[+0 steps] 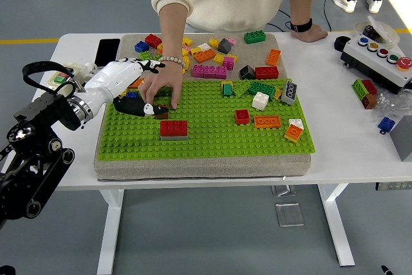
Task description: Pick up the brick,pile it on top of brick,press brick,pick up the brick,pile it on top of brick,press brick
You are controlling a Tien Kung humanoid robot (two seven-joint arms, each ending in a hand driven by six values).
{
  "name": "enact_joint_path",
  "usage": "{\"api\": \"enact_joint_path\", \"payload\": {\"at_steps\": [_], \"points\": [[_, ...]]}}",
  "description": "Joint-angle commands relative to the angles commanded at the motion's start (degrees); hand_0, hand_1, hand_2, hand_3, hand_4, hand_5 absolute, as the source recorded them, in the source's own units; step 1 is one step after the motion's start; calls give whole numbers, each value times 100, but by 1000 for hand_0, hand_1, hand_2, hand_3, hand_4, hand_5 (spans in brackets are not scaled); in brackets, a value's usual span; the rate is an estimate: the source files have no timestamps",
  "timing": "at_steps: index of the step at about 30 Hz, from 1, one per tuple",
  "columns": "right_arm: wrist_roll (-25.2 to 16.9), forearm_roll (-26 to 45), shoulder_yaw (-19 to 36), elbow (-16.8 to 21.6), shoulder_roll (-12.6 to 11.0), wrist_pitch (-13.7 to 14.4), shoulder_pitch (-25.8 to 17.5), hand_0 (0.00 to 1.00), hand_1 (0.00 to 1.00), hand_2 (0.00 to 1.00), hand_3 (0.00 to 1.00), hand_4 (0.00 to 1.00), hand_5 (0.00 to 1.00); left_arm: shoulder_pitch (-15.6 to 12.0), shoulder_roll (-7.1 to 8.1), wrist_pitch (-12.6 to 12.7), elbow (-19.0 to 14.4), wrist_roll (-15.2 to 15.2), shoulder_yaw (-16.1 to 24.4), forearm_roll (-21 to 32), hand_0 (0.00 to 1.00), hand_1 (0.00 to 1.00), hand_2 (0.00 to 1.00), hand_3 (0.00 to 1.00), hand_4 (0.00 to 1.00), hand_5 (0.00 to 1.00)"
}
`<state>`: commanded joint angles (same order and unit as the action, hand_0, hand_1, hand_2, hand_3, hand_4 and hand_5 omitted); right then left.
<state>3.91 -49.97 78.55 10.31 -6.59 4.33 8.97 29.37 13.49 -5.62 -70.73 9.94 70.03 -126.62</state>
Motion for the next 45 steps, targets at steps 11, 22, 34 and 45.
{"api": "enact_joint_path", "payload": {"at_steps": [11,22,34,45], "points": [[-22,37,39,0,7,32,9,752,675,724,733,998,647,99,-16,543,171,210,41,327,623,625,594,595,458,2],[-6,54,55,0,9,32,6,754,676,724,734,998,647,117,-29,698,190,329,101,553,609,605,591,580,428,2],[2,61,55,0,8,36,10,755,675,723,734,998,646,168,-32,219,189,309,178,433,818,784,782,825,888,129],[-2,45,22,0,10,30,14,755,676,723,734,998,646,279,-59,164,388,258,146,315,824,789,784,824,894,142]]}}
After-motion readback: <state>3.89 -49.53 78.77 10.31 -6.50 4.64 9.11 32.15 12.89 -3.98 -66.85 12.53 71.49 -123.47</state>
